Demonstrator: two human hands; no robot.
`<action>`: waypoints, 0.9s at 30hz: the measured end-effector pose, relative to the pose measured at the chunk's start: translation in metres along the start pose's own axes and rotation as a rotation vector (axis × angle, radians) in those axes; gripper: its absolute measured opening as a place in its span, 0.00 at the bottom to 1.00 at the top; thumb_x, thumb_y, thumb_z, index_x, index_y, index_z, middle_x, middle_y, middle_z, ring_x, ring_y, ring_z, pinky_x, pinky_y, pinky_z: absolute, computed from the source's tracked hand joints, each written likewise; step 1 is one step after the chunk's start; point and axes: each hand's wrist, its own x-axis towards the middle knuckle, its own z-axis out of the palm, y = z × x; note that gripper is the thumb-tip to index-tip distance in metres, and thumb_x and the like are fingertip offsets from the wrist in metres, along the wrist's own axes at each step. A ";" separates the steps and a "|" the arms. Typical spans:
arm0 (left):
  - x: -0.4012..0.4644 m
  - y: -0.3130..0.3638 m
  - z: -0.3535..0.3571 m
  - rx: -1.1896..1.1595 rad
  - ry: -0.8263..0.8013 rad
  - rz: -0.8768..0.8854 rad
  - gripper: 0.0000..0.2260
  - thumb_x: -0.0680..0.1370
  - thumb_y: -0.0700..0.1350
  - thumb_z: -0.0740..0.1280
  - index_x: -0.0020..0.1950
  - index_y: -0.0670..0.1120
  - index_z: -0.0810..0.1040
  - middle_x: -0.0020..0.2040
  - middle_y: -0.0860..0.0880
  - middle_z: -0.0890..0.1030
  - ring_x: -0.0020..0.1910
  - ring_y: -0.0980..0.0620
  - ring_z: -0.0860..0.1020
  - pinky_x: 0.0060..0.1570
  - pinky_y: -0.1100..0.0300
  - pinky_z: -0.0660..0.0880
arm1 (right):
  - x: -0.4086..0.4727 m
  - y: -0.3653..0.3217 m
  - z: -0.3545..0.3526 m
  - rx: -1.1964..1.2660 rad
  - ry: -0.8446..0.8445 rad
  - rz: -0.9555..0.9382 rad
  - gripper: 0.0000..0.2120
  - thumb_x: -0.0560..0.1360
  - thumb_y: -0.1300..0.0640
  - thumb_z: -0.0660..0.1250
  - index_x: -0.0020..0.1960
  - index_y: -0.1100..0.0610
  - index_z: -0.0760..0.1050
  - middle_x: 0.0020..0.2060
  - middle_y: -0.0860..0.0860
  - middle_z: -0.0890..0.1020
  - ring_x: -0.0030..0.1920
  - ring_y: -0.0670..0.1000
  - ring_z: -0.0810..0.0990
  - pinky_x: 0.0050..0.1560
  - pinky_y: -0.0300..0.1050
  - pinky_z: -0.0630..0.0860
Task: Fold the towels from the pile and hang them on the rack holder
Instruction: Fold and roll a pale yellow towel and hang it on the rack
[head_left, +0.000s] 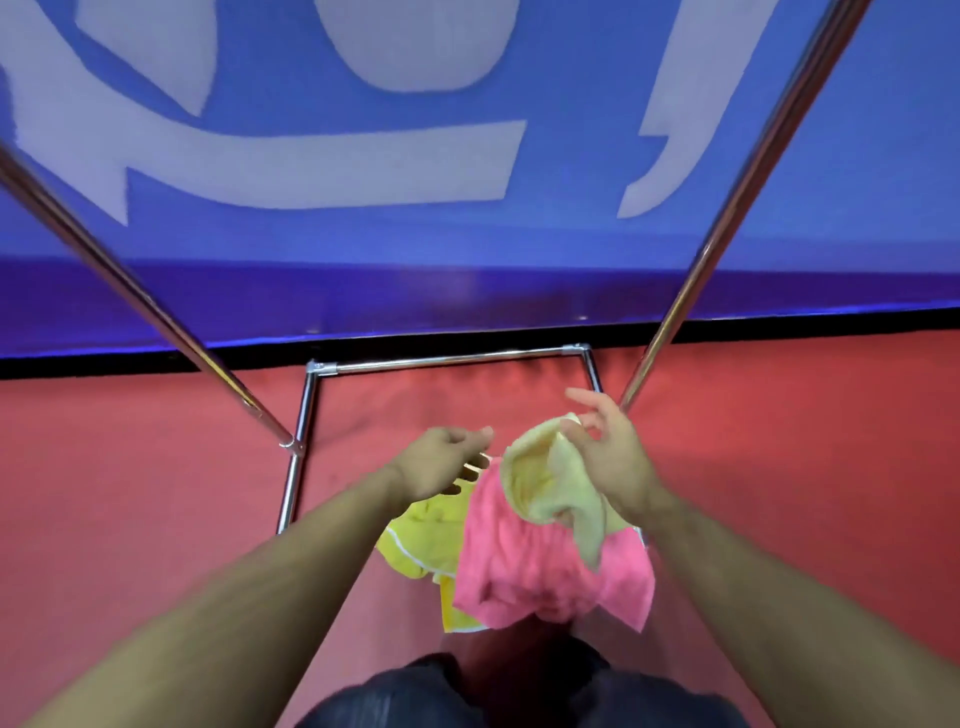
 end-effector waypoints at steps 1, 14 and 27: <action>-0.012 0.012 -0.002 -0.054 0.000 -0.020 0.24 0.83 0.60 0.60 0.63 0.41 0.80 0.62 0.41 0.83 0.48 0.50 0.80 0.51 0.55 0.76 | -0.005 -0.022 0.000 0.032 -0.010 -0.031 0.16 0.79 0.61 0.69 0.62 0.44 0.76 0.42 0.53 0.81 0.42 0.48 0.81 0.50 0.48 0.79; -0.142 0.096 0.021 -1.075 -0.148 0.056 0.46 0.73 0.78 0.56 0.67 0.39 0.80 0.66 0.34 0.80 0.68 0.35 0.77 0.71 0.42 0.71 | -0.139 -0.273 -0.015 0.533 -0.506 -0.122 0.20 0.78 0.61 0.70 0.68 0.49 0.77 0.39 0.56 0.80 0.36 0.53 0.80 0.39 0.45 0.80; -0.229 0.148 -0.052 -1.087 0.011 0.354 0.29 0.85 0.61 0.56 0.74 0.38 0.71 0.67 0.33 0.79 0.68 0.36 0.78 0.66 0.41 0.73 | -0.209 -0.260 -0.040 0.095 -0.692 -0.031 0.36 0.75 0.61 0.74 0.77 0.48 0.61 0.45 0.61 0.79 0.32 0.52 0.80 0.28 0.41 0.76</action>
